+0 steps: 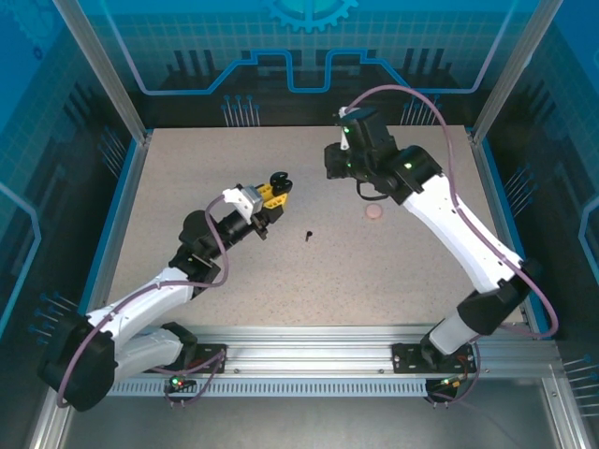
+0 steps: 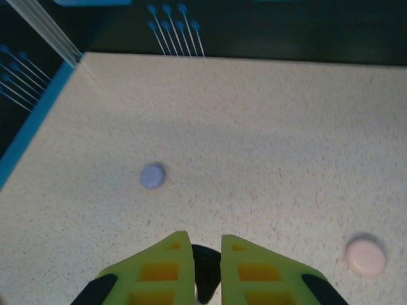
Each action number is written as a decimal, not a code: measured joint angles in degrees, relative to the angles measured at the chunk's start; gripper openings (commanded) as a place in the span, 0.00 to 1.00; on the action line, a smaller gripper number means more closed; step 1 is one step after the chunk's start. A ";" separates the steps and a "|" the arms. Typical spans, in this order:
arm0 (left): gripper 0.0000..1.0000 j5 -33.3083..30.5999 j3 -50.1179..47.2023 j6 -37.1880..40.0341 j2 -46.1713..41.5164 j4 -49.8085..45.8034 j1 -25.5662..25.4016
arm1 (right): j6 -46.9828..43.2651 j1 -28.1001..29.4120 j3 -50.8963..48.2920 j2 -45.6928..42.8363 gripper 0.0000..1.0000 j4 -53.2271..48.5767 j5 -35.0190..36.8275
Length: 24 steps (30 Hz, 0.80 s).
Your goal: Insert wireless bluetooth earbuds into charging case
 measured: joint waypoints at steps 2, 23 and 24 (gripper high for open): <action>0.00 0.04 0.76 0.52 0.70 0.11 -0.46 | -2.03 0.04 -1.57 -2.60 0.13 2.23 -1.27; 0.00 0.59 6.29 1.09 5.20 2.14 -4.22 | -14.12 8.48 -13.79 -11.04 0.14 19.26 -7.67; 0.00 0.59 6.38 1.09 5.20 2.10 -4.22 | -14.49 8.94 -13.79 -11.02 0.14 19.47 -7.45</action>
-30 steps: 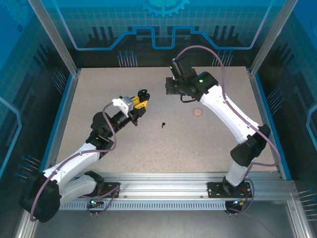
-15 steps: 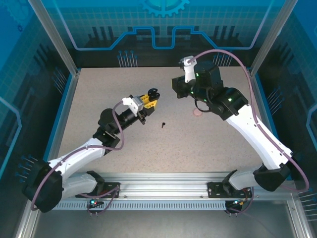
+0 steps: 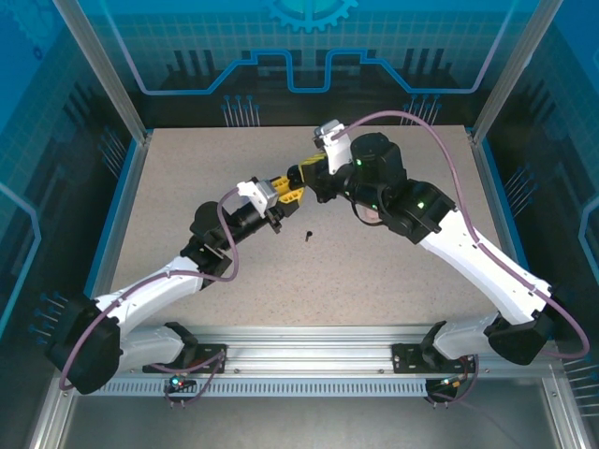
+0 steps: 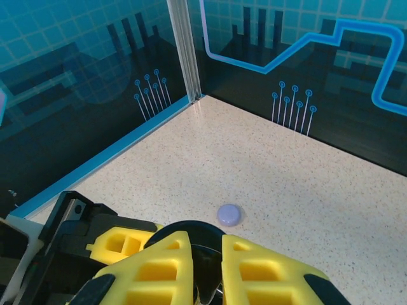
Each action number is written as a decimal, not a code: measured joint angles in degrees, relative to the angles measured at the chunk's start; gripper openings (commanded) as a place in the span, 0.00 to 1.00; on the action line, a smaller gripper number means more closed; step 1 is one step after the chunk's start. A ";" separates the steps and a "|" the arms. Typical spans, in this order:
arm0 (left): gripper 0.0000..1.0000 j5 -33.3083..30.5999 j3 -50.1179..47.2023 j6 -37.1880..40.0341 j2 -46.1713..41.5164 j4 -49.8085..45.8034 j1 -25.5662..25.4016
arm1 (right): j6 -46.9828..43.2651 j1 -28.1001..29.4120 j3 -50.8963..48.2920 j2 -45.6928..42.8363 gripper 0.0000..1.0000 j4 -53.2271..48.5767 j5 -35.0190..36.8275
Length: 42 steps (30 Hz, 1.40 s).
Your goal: Insert wireless bluetooth earbuds into charging case
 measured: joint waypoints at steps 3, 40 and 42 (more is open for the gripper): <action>0.00 0.00 0.11 0.00 0.04 0.00 0.00 | -0.61 0.90 0.00 0.00 0.14 0.22 0.79; 0.00 -0.66 0.22 0.04 0.55 -1.14 -0.28 | -2.05 1.88 -2.23 1.18 0.10 0.42 2.93; 0.00 -0.68 0.22 0.07 0.59 -1.20 -0.28 | -2.08 1.88 -2.54 1.05 0.10 0.46 2.89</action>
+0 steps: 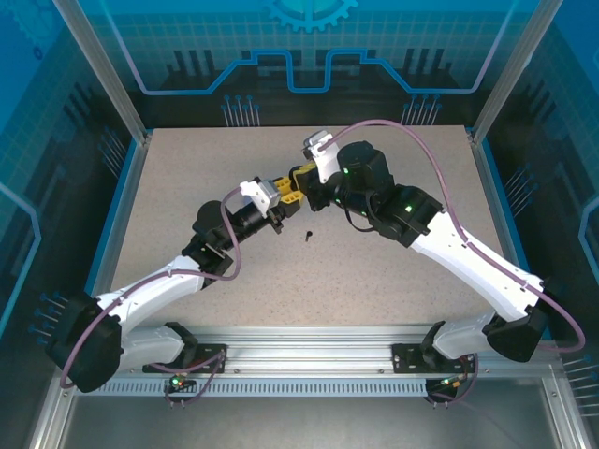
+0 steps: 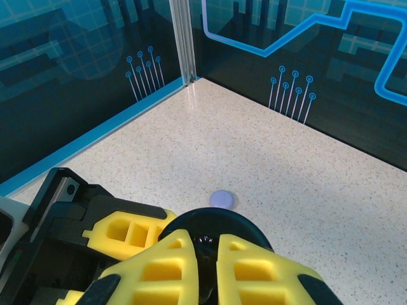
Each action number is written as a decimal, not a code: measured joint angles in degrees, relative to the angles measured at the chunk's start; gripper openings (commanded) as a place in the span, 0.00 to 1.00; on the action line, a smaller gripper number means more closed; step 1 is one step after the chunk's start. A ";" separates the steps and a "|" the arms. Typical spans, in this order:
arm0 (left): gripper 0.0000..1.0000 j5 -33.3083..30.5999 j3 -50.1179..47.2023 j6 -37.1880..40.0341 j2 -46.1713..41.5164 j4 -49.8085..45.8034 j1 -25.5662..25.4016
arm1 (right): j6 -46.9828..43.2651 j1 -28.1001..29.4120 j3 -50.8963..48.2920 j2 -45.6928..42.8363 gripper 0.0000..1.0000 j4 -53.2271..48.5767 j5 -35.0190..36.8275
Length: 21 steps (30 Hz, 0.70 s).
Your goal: Insert wireless bluetooth earbuds into charging case
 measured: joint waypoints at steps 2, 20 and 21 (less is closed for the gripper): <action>0.00 0.00 0.00 -0.02 0.00 -0.09 -0.04 | 0.00 0.00 -0.17 -0.04 0.10 0.04 -0.09; 0.00 -0.63 0.00 -0.07 0.09 -0.09 -0.09 | 3.37 -1.95 4.24 1.16 0.64 -2.23 -3.69; 0.00 -0.63 0.00 -0.07 0.09 -0.09 -0.09 | 4.33 -2.84 4.42 0.72 0.66 -2.23 -4.04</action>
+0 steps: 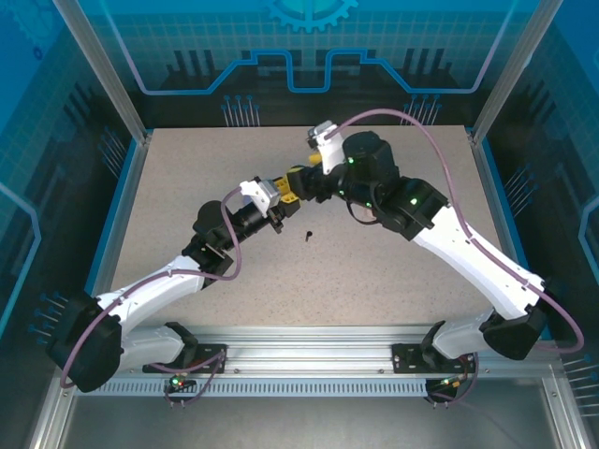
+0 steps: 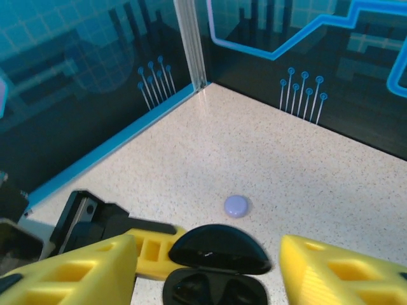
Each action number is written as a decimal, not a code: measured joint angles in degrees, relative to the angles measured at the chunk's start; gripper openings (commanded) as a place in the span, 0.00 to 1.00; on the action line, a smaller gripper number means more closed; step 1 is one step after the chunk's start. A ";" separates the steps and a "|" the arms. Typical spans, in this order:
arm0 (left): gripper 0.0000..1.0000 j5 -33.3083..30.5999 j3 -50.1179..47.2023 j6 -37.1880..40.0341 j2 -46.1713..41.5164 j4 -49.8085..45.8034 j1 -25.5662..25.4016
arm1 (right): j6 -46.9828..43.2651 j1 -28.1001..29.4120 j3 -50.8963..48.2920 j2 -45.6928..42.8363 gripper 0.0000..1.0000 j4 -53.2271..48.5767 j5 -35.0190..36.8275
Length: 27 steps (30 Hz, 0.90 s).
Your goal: Insert wireless bluetooth earbuds into charging case
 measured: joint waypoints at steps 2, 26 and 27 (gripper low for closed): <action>0.00 -0.04 0.00 0.00 0.02 0.04 0.00 | 2.32 -2.19 0.04 -1.38 0.68 0.00 -0.59; 0.00 -11.58 -4.28 -0.11 -5.57 2.47 0.74 | 28.81 -12.96 -8.48 20.39 0.63 -13.40 -0.81; 0.00 -12.09 -4.59 -0.17 -6.05 2.58 0.98 | 29.64 -11.87 -7.69 22.71 0.63 -14.03 -0.63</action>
